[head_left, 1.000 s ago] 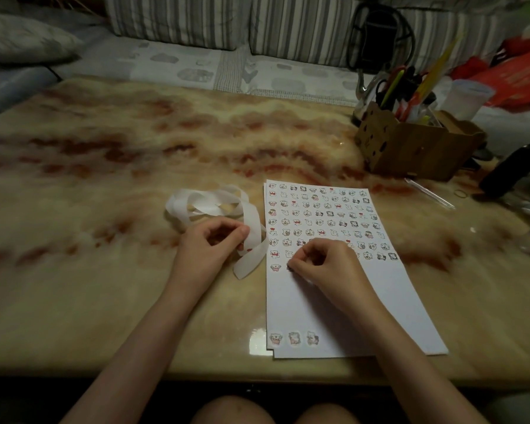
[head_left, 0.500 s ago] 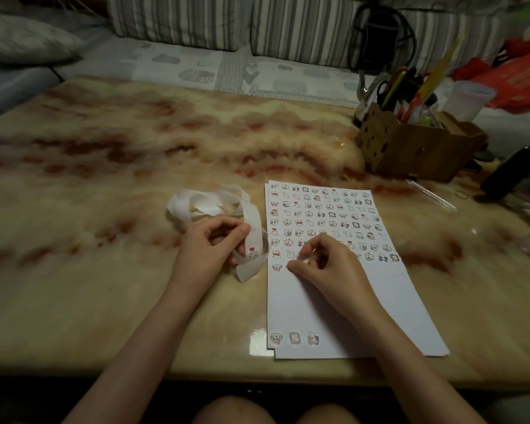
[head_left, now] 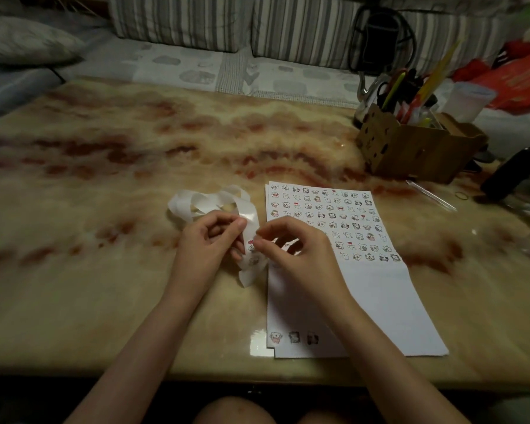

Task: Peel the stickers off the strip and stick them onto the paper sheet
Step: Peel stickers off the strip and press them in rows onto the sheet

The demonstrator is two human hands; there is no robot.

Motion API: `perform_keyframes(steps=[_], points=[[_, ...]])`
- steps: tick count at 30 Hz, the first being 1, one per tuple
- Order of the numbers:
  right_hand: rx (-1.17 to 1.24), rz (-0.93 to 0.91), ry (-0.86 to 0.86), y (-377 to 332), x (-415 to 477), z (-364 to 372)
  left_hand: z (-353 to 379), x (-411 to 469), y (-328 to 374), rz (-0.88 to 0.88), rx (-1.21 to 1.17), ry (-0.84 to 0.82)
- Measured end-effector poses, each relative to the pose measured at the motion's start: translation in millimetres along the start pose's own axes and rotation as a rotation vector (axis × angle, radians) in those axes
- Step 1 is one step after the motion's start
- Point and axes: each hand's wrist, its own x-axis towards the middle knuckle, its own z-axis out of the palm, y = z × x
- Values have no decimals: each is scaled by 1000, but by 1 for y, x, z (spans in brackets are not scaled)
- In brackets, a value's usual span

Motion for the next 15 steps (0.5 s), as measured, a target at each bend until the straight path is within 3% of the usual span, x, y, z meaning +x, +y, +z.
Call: perform_keyframes(steps=[7, 15], points=[[102, -3, 41, -2, 3, 3, -1, -3, 2, 25, 9, -34], [46, -18, 55, 2, 1, 0, 2, -8, 7, 65, 71, -99]])
